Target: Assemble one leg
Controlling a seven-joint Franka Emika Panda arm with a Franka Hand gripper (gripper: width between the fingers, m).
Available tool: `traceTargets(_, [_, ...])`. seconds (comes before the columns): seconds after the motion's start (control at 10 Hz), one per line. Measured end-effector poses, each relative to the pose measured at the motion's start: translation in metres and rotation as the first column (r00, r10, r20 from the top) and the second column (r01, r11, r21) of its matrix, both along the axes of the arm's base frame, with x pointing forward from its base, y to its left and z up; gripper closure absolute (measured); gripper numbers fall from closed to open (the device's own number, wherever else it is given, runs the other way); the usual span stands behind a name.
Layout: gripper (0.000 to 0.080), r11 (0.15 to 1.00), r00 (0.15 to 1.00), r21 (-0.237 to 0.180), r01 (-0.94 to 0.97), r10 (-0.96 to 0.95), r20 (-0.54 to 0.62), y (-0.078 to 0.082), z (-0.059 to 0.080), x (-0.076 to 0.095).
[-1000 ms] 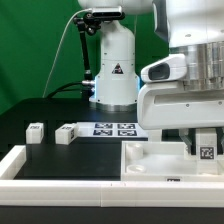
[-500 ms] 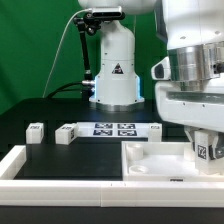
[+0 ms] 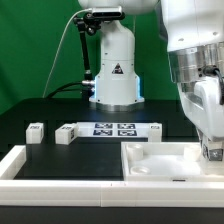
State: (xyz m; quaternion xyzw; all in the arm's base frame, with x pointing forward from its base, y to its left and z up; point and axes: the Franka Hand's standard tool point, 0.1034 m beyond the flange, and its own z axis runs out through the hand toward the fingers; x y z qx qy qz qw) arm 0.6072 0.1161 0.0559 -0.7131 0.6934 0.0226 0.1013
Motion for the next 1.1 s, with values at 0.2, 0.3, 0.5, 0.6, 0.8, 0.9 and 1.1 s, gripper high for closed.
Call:
traceTargets(0.2, [0.0187,0.986,0.986,-0.021,-0.165,0.166,0.031,-0.0006,0.0023,0.0029])
traceTargets(0.3, [0.0187,0.927,0.926,-0.065,-0.371,0.374,0.055,-0.0002,0.0028,0.0034])
traceTargets(0.5, [0.0152,0.788,0.788,-0.130,-0.602,0.613,0.063,0.0016,0.0039,0.0044])
traceTargets(0.6, [0.0152,0.645,0.646,-0.177,-0.744,0.761,0.056,0.0004,0.0048,0.0057])
traceTargets(0.8, [0.0150,0.431,0.434,-0.225,-0.874,0.900,0.035,0.0013,0.0052,0.0061])
traceTargets(0.9, [0.0150,0.246,0.253,-0.258,-0.934,0.967,0.007,0.0012,0.0055,0.0068])
traceTargets(1.1, [0.0150,-0.070,-0.057,-0.304,-0.950,0.997,-0.052,-0.0005,0.0042,0.0087])
